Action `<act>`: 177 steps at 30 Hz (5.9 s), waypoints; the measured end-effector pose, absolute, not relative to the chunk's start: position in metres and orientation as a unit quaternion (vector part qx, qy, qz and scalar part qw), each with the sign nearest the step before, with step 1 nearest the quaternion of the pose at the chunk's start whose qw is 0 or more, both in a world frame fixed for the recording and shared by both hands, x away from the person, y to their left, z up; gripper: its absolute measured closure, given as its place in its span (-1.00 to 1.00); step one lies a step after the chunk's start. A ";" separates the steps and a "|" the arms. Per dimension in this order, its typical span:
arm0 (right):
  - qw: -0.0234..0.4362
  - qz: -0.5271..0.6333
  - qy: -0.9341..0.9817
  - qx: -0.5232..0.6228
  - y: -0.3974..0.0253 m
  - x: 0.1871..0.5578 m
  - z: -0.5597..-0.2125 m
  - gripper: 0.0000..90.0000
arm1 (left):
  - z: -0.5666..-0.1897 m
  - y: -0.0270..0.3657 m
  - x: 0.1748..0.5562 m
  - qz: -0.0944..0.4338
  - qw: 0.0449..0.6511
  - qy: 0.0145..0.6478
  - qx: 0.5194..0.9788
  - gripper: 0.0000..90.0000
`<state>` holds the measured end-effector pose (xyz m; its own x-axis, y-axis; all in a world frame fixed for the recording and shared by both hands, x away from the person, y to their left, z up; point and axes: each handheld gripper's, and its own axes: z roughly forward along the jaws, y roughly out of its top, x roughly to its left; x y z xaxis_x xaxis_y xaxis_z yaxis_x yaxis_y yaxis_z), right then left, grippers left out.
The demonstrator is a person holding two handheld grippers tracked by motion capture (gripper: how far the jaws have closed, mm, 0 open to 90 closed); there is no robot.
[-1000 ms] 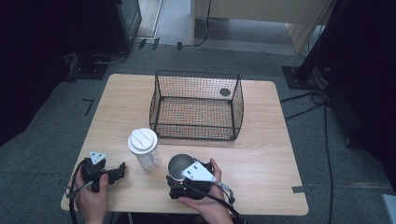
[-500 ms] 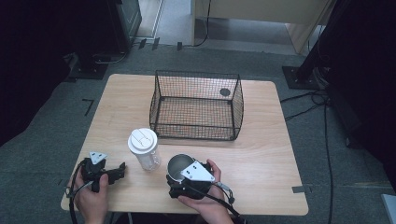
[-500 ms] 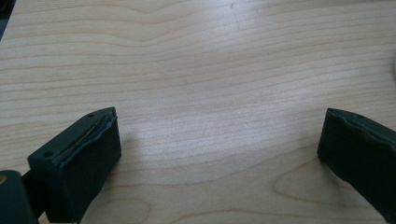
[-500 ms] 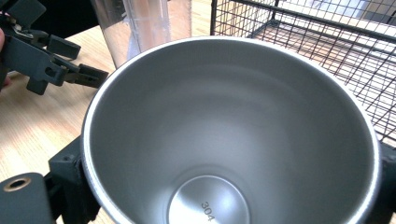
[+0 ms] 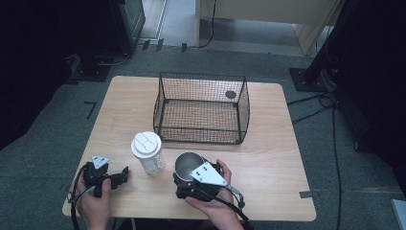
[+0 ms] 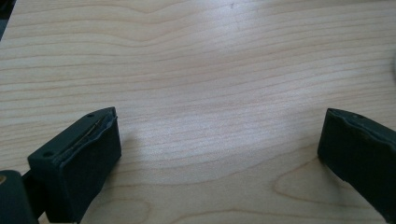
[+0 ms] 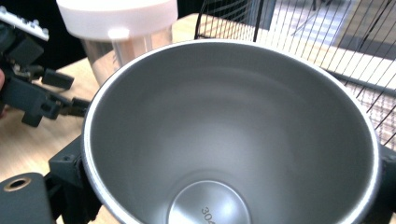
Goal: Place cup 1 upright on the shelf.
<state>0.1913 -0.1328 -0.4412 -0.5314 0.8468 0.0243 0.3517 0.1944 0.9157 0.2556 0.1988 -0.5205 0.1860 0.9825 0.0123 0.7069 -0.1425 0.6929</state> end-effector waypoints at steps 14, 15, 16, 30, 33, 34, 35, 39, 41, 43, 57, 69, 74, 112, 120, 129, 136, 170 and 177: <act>0.295 0.519 0.695 0.401 -0.138 0.196 -0.419 -0.84 | -0.520 0.199 0.256 0.243 0.284 0.590 0.716 -1.00; 0.300 0.522 0.691 0.400 -0.138 0.197 -0.417 -0.84 | -0.520 0.199 0.256 0.243 0.284 0.590 0.716 -1.00; 0.300 0.523 0.689 0.401 -0.138 0.197 -0.415 -0.84 | -0.521 0.199 0.256 0.243 0.284 0.590 0.716 -1.00; 0.338 0.555 0.658 0.380 -0.139 0.207 -0.396 -0.84 | -0.520 0.199 0.256 0.242 0.283 0.590 0.717 -1.00; 0.350 0.570 0.645 0.369 -0.140 0.210 -0.391 -0.84 | -0.520 0.199 0.256 0.242 0.283 0.590 0.716 -1.00; 0.354 0.573 0.642 0.367 -0.140 0.211 -0.390 -0.84 | -0.520 0.199 0.256 0.242 0.283 0.590 0.716 -1.00; 0.359 0.576 0.638 0.364 -0.140 0.212 -0.389 -0.84 | -0.520 0.199 0.255 0.242 0.283 0.590 0.717 -1.00; 0.365 0.590 0.627 0.355 -0.142 0.215 -0.386 -0.84 | -0.520 0.199 0.256 0.242 0.283 0.590 0.717 -1.00; 0.375 0.600 0.615 0.347 -0.143 0.218 -0.383 -0.84 | -0.520 0.199 0.256 0.241 0.283 0.590 0.717 -1.00; 0.380 0.601 0.613 0.344 -0.143 0.221 -0.380 -0.84 | -0.520 0.199 0.256 0.242 0.283 0.590 0.717 -1.00; 0.401 0.600 0.598 0.348 -0.145 0.247 -0.364 -0.84 | -0.520 0.199 0.256 0.241 0.283 0.590 0.717 -1.00; 0.402 0.602 0.586 0.364 -0.151 0.278 -0.359 -0.84 | -0.520 0.199 0.256 0.242 0.284 0.591 0.716 -1.00; 0.407 0.598 0.582 0.372 -0.154 0.293 -0.359 -0.84 | -0.520 0.198 0.256 0.242 0.284 0.590 0.716 -1.00; 0.415 0.554 0.561 0.454 -0.180 0.415 -0.393 -0.84 | -0.520 0.199 0.256 0.243 0.284 0.589 0.717 -1.00; 0.404 0.528 0.579 0.472 -0.179 0.435 -0.415 -0.84 | -0.520 0.198 0.256 0.242 0.284 0.589 0.716 -1.00; 0.392 0.505 0.591 0.492 -0.176 0.453 -0.433 -0.84 | -0.520 0.198 0.257 0.242 0.284 0.588 0.718 -1.00; 0.381 0.490 0.599 0.506 -0.173 0.459 -0.443 -0.85 | -0.520 0.198 0.257 0.242 0.284 0.587 0.718 -1.00; 0.353 0.474 0.619 0.518 -0.182 0.458 -0.430 -1.00 | -0.521 0.198 0.256 0.241 0.284 0.588 0.718 -1.00; 0.355 0.487 0.618 0.505 -0.186 0.451 -0.416 -1.00 | -0.521 0.198 0.256 0.241 0.284 0.588 0.718 -1.00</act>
<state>0.4505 -0.1862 -0.4164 -0.2369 0.9701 0.0525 0.2784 0.0160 0.9603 0.2565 0.1984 -0.5205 0.1929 0.9811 0.0132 0.7069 -0.1482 0.6916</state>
